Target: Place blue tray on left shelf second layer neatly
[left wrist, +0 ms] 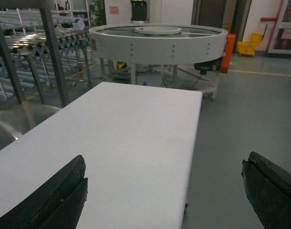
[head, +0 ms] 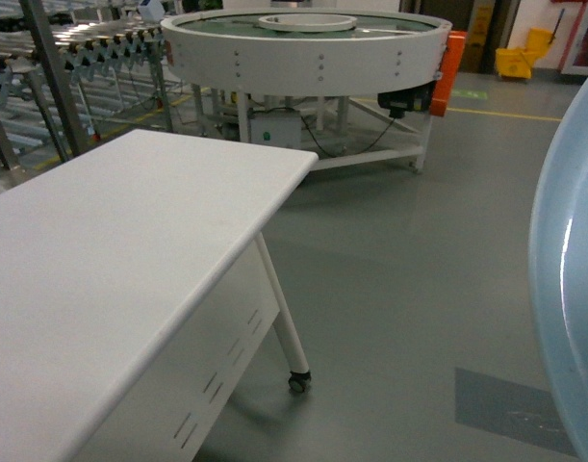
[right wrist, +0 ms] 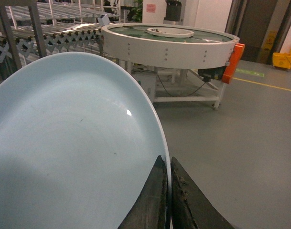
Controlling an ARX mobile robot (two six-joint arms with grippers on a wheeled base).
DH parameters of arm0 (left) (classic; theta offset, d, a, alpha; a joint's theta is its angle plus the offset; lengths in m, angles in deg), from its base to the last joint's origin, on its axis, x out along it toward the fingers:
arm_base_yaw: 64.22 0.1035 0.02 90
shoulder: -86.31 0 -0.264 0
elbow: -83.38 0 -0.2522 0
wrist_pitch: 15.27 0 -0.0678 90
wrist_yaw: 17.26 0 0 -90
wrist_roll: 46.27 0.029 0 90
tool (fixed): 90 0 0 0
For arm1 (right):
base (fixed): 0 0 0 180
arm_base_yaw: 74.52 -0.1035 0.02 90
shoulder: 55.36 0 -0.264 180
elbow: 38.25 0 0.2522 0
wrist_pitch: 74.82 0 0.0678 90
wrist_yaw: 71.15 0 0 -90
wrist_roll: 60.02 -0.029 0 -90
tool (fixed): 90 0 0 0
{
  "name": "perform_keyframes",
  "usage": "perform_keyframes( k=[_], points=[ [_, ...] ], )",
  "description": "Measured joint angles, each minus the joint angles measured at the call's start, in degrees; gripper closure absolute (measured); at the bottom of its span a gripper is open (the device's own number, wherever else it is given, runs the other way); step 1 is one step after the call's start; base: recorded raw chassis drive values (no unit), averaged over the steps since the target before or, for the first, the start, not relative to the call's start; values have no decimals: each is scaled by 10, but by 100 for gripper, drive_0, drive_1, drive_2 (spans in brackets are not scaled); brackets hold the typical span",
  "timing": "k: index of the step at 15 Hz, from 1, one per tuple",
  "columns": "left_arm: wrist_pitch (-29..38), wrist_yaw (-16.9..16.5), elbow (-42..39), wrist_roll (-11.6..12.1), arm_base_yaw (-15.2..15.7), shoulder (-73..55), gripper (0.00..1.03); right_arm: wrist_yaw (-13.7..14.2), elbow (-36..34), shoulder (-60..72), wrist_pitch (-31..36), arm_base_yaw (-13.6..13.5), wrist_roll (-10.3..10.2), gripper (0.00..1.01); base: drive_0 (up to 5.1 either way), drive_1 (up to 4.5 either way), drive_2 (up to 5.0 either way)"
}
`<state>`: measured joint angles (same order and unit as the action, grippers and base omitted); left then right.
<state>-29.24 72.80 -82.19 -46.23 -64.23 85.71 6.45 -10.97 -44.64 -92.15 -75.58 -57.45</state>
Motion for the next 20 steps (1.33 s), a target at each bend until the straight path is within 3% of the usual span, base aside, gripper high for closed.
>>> perform_keyframes(
  k=[20],
  points=[
    [0,0,0,0,0,0,5,2,0,-2,0,0,0,99,-156,-156,-156]
  ],
)
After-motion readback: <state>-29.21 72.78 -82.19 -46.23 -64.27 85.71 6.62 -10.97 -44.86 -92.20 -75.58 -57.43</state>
